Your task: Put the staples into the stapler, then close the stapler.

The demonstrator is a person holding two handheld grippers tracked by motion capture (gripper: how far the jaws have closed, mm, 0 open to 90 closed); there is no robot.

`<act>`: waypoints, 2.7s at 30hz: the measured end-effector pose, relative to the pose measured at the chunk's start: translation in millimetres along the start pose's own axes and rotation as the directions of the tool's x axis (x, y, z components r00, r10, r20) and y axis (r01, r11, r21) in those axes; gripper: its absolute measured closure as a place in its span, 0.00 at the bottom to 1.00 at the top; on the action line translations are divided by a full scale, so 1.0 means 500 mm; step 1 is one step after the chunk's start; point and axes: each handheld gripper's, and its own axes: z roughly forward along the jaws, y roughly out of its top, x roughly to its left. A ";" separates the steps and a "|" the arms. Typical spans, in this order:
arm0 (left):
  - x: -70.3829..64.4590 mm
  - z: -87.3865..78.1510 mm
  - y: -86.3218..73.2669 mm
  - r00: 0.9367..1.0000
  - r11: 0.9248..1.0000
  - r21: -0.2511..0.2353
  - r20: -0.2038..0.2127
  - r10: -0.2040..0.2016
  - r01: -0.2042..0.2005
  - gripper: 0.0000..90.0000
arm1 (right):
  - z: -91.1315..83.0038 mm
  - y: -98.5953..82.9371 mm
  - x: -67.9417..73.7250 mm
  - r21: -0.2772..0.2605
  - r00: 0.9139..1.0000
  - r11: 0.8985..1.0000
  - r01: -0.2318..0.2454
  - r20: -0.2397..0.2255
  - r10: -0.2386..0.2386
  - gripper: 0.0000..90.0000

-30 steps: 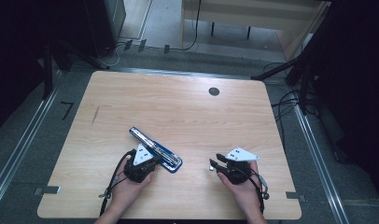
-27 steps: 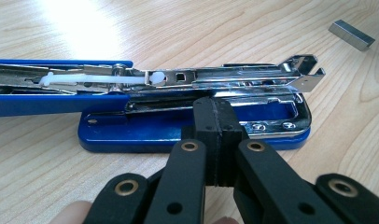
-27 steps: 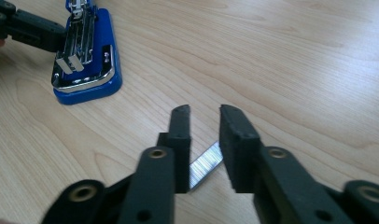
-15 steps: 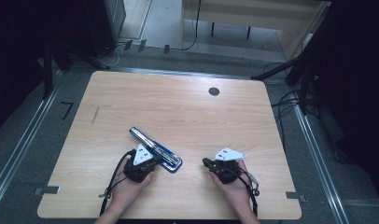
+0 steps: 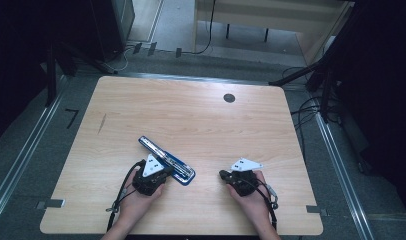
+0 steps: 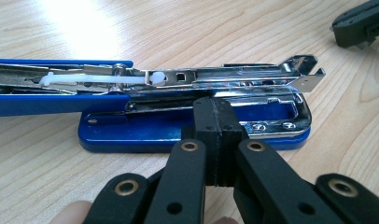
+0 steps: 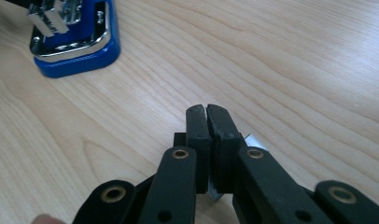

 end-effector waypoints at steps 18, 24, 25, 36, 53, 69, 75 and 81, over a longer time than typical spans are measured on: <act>0.002 0.000 0.000 1.000 1.000 -0.001 0.006 -0.005 0.005 1.00 | -0.057 -0.009 -0.054 -0.052 0.999 0.998 -0.032 0.032 0.034 0.92; 0.001 0.000 0.000 1.000 1.000 -0.002 0.005 -0.005 0.005 1.00 | -0.079 -0.001 -0.070 -0.117 0.995 0.993 -0.030 0.092 0.041 0.80; 0.002 0.000 0.000 1.000 1.000 -0.001 0.005 -0.004 0.004 1.00 | -0.081 0.000 -0.071 -0.119 0.994 0.992 -0.033 0.095 0.044 0.79; 0.003 0.000 0.000 1.000 1.000 0.000 0.008 -0.006 0.006 1.00 | -0.068 -0.010 -0.073 -0.054 0.993 0.996 -0.075 0.089 0.079 0.92; 0.003 0.000 0.000 1.000 1.000 0.000 0.008 -0.003 0.003 1.00 | -0.032 -0.010 -0.079 0.007 0.997 0.998 -0.056 0.063 0.055 1.00; 0.003 0.000 0.000 1.000 1.000 0.000 0.008 -0.004 0.004 1.00 | -0.056 -0.022 -0.075 0.021 0.999 0.999 -0.041 0.015 0.041 1.00; 0.003 0.000 0.000 1.000 1.000 0.000 0.008 -0.003 0.003 1.00 | -0.058 -0.027 -0.064 0.033 0.999 0.999 -0.036 -0.001 0.036 1.00; 0.003 0.000 0.000 1.000 1.000 0.000 0.008 -0.004 0.004 1.00 | -0.061 -0.030 -0.050 0.043 0.999 0.999 -0.024 -0.021 0.025 1.00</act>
